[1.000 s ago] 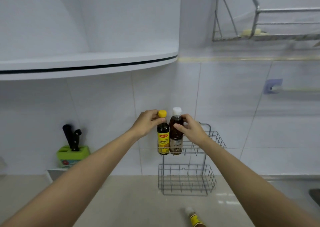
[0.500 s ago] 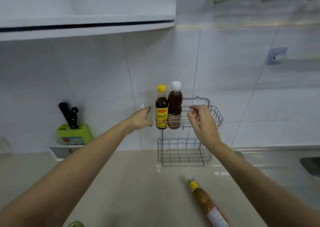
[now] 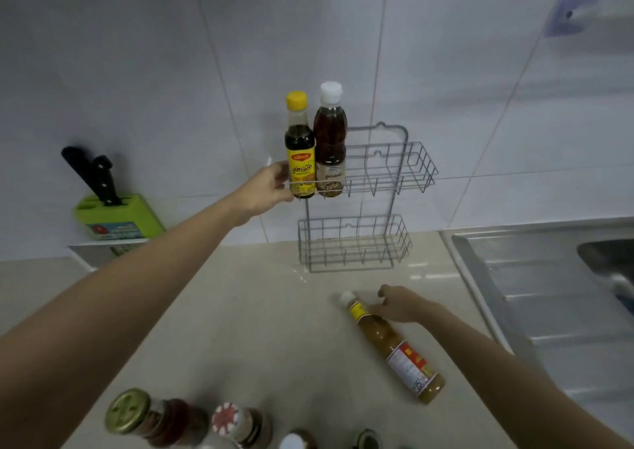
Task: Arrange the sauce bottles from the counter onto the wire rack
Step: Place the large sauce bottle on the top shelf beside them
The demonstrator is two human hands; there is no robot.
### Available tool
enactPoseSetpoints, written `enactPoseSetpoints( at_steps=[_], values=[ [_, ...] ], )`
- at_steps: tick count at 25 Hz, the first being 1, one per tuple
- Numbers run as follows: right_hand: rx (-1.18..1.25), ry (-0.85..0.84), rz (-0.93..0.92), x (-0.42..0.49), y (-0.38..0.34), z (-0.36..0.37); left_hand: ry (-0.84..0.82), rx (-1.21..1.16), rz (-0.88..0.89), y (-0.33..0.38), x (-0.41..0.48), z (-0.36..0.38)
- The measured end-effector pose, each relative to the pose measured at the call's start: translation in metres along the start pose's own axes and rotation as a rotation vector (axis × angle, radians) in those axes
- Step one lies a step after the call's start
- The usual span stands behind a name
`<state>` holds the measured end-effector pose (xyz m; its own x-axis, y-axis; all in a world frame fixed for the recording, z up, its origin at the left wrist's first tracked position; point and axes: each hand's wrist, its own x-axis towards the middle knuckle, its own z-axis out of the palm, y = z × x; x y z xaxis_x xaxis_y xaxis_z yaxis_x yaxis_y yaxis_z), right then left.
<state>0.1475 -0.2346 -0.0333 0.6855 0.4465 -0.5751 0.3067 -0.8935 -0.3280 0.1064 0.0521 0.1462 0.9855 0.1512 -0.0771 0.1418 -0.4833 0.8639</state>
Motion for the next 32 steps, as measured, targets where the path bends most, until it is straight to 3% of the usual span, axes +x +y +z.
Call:
enactPoseSetpoints(
  at_steps=[3,11,14,18,22,25,32],
  values=[
    [0.134,-0.134,0.002,0.003,-0.01,0.004,0.004,-0.023,0.016,-0.005,0.003,0.002],
    [-0.317,-0.196,-0.197,-0.005,-0.038,0.035,0.006,-0.015,0.025,-0.006,0.001,0.006],
    [-0.295,-0.145,-0.21,-0.01,-0.037,0.045,0.01,-0.003,0.011,-0.003,0.0,0.009],
    [-0.038,-0.099,-0.161,-0.021,-0.026,0.042,-0.001,-0.012,-0.012,0.003,-0.004,0.015],
    [0.49,0.07,-0.128,-0.042,-0.013,0.006,0.039,-0.043,0.004,-0.002,-0.012,0.017],
    [0.784,0.307,-0.226,-0.06,-0.02,-0.04,0.029,-0.048,-0.013,-0.003,-0.016,0.02],
    [1.077,0.64,-0.575,-0.102,-0.076,-0.192,-0.032,0.028,-0.036,0.011,-0.018,0.014]
  ],
)
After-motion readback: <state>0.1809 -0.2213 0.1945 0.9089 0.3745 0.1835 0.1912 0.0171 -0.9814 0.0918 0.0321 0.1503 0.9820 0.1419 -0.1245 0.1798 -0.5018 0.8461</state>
